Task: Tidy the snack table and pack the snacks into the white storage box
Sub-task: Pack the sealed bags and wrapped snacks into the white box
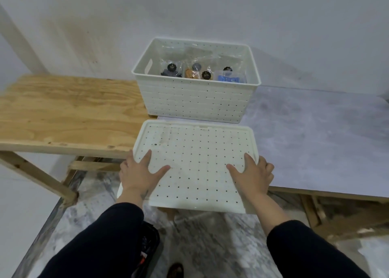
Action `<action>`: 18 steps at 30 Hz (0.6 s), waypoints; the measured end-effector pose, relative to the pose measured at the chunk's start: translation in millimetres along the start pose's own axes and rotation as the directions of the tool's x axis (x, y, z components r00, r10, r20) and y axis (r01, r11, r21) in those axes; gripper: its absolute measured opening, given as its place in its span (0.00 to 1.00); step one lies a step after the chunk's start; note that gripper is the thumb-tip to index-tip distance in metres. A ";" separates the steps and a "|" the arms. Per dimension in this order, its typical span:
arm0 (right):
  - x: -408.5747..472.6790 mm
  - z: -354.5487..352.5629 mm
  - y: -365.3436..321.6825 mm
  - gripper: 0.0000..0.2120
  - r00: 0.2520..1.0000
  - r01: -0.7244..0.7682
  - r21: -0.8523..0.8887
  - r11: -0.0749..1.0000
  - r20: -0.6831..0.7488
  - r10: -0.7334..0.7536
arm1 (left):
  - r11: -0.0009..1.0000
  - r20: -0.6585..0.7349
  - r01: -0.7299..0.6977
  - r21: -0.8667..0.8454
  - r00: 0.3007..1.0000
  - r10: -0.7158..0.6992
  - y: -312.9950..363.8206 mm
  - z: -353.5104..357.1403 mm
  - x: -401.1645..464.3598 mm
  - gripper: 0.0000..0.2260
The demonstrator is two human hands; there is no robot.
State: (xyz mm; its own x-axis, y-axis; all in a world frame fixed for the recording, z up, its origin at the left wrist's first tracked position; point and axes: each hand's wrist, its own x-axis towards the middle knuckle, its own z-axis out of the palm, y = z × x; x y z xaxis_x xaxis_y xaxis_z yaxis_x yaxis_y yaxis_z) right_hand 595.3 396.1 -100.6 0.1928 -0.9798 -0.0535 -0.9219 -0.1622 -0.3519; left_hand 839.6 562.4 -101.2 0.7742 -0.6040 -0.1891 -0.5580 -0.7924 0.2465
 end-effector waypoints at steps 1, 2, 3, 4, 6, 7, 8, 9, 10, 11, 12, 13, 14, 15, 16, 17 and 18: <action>-6.2 -2.7 0.9 0.35 1.000 -0.003 0.001 1.000 -0.010 0.003 | 1.000 -0.010 0.003 0.000 1.000 -0.003 -0.9 -0.6 -7.3 0.40; -12.6 -5.8 2.1 0.35 1.000 0.001 0.004 1.000 -0.024 -0.001 | 1.000 -0.029 0.007 -0.002 1.000 -0.007 -1.4 -2.7 -15.2 0.39; -18.3 -10.2 2.8 0.35 0.999 0.010 0.014 1.000 -0.039 -0.009 | 1.000 -0.057 0.010 -0.011 0.998 -0.010 -1.2 -5.8 -22.1 0.39; -22.8 -15.9 2.2 0.35 0.998 0.022 0.031 0.999 -0.057 -0.021 | 0.999 -0.092 0.011 -0.030 0.996 -0.014 -0.2 -11.0 -28.3 0.38; -27.2 -33.1 -2.4 0.35 0.994 0.051 0.083 0.995 -0.102 -0.043 | 0.997 -0.162 0.004 -0.083 0.987 -0.018 4.8 -26.3 -37.3 0.37; -26.8 -43.8 -5.8 0.35 0.991 0.066 0.113 0.991 -0.126 -0.051 | 0.994 -0.194 -0.004 -0.112 0.981 -0.018 8.3 -35.7 -40.0 0.37; -25.4 -55.5 -9.9 0.35 0.987 0.084 0.142 0.986 -0.150 -0.062 | 0.990 -0.228 -0.016 -0.140 0.973 -0.016 13.1 -45.9 -41.9 0.36; -23.0 -67.4 -14.0 0.35 0.981 0.105 0.165 0.981 -0.176 -0.076 | 0.986 -0.263 -0.033 -0.165 0.965 -0.011 18.4 -57.0 -42.6 0.35; -20.2 -79.3 -17.9 0.35 0.975 0.127 0.181 0.975 -0.206 -0.089 | 0.981 -0.296 -0.055 -0.184 0.955 -0.002 24.6 -68.7 -43.4 0.35; -16.4 -91.3 -22.1 0.35 0.966 0.147 0.189 0.971 -0.237 -0.100 | 0.977 -0.328 -0.080 -0.197 0.945 0.012 30.9 -80.9 -43.2 0.35; -12.2 -103.2 -26.4 0.35 0.958 0.162 0.190 0.968 -0.264 -0.108 | 0.973 -0.354 -0.104 -0.204 0.935 0.026 37.4 -93.0 -42.4 0.35; -7.3 -114.6 -30.9 0.35 0.952 0.172 0.188 0.967 -0.282 -0.115 | 0.971 -0.373 -0.122 -0.207 0.927 0.037 43.3 -104.4 -40.7 0.34; -1.8 -124.8 -35.9 0.35 0.949 0.180 0.186 0.966 -0.291 -0.121 | 0.970 -0.386 -0.131 -0.206 0.921 0.042 48.7 -115.1 -38.4 0.34; 4.2 -134.1 -41.5 0.35 0.949 0.185 0.188 0.964 -0.291 -0.126 | 0.971 -0.395 -0.131 -0.202 0.918 0.042 53.4 -124.7 -34.4 0.35; 10.8 -142.1 -47.4 0.35 0.949 0.190 0.195 0.962 -0.287 -0.129 | 0.972 -0.399 -0.129 -0.199 0.916 0.040 57.4 -133.3 -29.4 0.35; 18.2 -149.1 -53.7 0.35 0.950 0.194 0.203 0.960 -0.281 -0.132 | 0.972 -0.397 -0.128 -0.196 0.917 0.041 61.0 -140.6 -22.5 0.35; 26.4 -155.2 -60.6 0.35 0.952 0.196 0.209 0.958 -0.273 -0.136 | 0.974 -0.392 -0.126 -0.190 0.919 0.043 64.6 -147.7 -14.3 0.35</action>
State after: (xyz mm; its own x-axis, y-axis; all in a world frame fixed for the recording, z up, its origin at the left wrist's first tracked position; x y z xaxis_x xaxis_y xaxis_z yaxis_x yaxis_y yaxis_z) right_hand 604.0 361.9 64.4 0.2169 -0.9431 0.2520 -0.7749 -0.3234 -0.5431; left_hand 836.6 532.5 57.8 0.8047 -0.5555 0.2094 -0.5844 -0.6791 0.4443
